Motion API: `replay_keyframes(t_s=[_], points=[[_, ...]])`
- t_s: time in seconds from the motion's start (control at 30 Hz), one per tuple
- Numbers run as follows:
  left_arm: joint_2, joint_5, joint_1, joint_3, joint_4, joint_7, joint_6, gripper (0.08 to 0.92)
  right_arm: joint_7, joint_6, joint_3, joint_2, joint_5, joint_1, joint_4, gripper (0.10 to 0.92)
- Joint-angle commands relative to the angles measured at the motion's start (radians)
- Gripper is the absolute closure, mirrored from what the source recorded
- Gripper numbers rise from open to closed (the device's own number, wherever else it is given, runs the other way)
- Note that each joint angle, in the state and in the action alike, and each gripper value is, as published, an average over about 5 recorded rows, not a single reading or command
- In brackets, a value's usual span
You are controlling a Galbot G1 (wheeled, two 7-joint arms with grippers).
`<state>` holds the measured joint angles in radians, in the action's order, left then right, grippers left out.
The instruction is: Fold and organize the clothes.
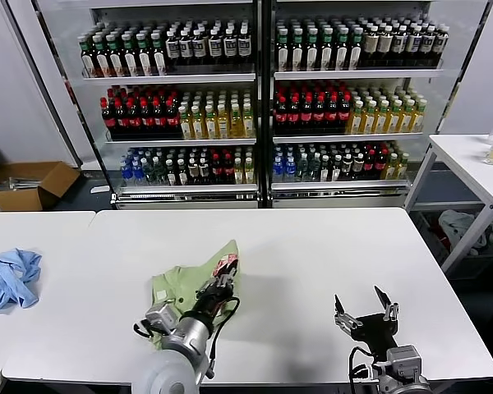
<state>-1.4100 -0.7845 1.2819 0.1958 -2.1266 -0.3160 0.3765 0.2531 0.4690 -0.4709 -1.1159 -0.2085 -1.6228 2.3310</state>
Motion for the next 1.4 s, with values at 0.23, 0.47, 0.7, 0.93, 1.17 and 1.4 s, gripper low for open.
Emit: replay_keyframes(t_s=[0.23, 0.47, 0.7, 0.93, 1.17, 1.4], points=[[0.203, 0.275, 0.199, 0.27, -0.223, 0.235, -0.115, 0.495, 0.007, 0.039, 0.151, -0.002, -0.136, 0.204, -0.096, 0.203], [0.234, 0.354, 0.324, 0.515, -0.188, 0.288, -0.173, 0.287, 0.099, 0.091, 0.451, -0.088, -0.382, 0.421, -0.244, 0.203], [0.19, 0.394, 0.381, 0.534, -0.191, 0.284, -0.188, 0.18, 0.132, 0.109, 0.558, -0.146, -0.448, 0.537, -0.437, 0.203], [0.174, 0.409, 0.384, 0.541, -0.189, 0.273, -0.177, 0.177, 0.117, 0.109, 0.556, -0.153, -0.49, 0.572, -0.499, 0.222], [0.166, 0.414, 0.378, 0.532, -0.18, 0.271, -0.176, 0.177, 0.127, 0.108, 0.507, -0.142, -0.502, 0.55, -0.49, 0.405], [0.173, 0.417, 0.36, 0.514, -0.159, 0.273, -0.176, 0.177, 0.114, 0.101, 0.463, -0.135, -0.493, 0.512, -0.447, 0.613]])
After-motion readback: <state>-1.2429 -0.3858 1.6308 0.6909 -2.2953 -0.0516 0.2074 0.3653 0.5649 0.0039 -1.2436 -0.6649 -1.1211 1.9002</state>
